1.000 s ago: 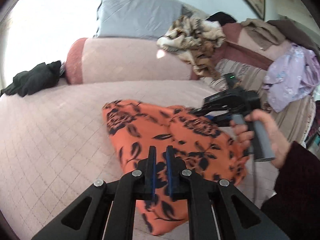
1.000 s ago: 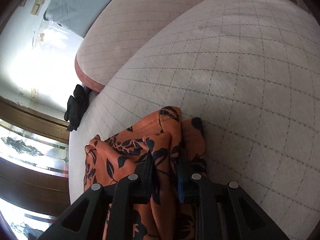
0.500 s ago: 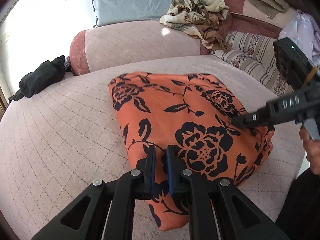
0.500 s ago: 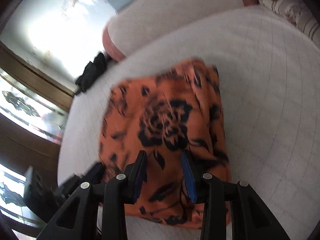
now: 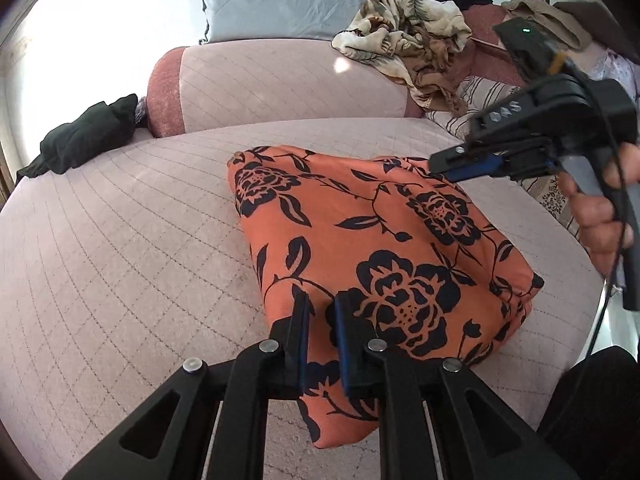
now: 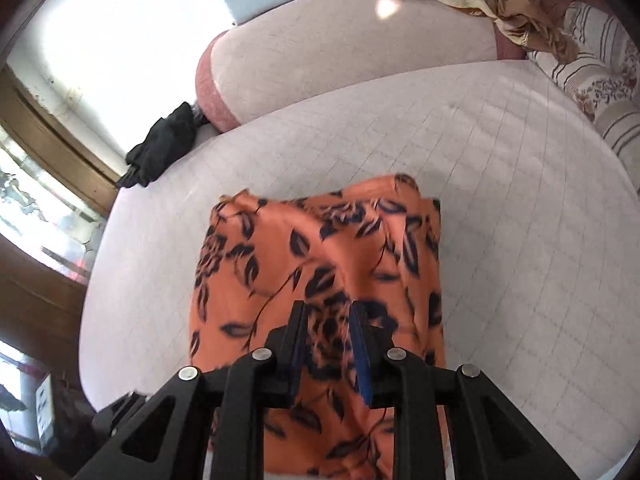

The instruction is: Fold small clothes

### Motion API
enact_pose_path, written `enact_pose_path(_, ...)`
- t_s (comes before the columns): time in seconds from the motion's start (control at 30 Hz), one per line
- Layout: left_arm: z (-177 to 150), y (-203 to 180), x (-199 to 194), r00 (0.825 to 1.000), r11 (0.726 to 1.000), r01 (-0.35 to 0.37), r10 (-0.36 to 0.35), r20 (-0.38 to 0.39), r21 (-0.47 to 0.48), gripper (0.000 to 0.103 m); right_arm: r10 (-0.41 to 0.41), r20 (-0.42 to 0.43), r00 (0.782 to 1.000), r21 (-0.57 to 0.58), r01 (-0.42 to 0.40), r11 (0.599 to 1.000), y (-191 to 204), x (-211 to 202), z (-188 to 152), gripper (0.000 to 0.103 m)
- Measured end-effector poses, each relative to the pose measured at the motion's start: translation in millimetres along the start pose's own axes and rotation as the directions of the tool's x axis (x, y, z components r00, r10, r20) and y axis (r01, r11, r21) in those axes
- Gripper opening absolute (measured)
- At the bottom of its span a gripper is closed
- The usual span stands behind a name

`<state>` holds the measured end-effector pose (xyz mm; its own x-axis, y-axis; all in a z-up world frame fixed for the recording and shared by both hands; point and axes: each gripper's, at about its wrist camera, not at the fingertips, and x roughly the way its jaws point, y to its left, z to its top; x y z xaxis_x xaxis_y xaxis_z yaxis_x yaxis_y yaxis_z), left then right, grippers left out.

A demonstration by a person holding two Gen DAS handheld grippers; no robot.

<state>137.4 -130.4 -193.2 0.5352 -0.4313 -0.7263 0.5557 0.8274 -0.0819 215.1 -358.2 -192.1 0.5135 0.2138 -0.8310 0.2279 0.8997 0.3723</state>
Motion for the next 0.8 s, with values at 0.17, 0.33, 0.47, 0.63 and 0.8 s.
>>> enact_pose_path(0.17,-5,-13,6,0.998,0.996,-0.054,0.055,-0.011,0.077,0.018,-0.126,-0.124,0.984,0.039,0.131,0.991,-18,78,36,0.023)
enact_pose_path(0.33,-8,-34,10,0.993,0.978,-0.113,0.116,-0.005,0.175,0.038,-0.126,-0.05,0.991,-0.003,0.126,0.992,3,74,63,0.024)
enact_pose_path(0.47,-7,-37,16,0.995,0.985,-0.083,0.09,-0.036,0.153,0.065,0.09,-0.085,0.992,-0.109,-0.099,0.989,51,70,68,0.024)
enact_pose_path(0.63,-9,-25,27,0.991,0.995,-0.075,0.082,-0.103,0.069,0.081,0.141,-0.188,0.972,-0.157,-0.171,0.973,85,118,68,0.024)
enact_pose_path(0.8,-8,18,42,0.976,0.973,0.075,-0.117,-0.186,-0.217,0.083,0.14,-0.205,0.969,-0.115,-0.166,0.979,76,154,66,0.024)
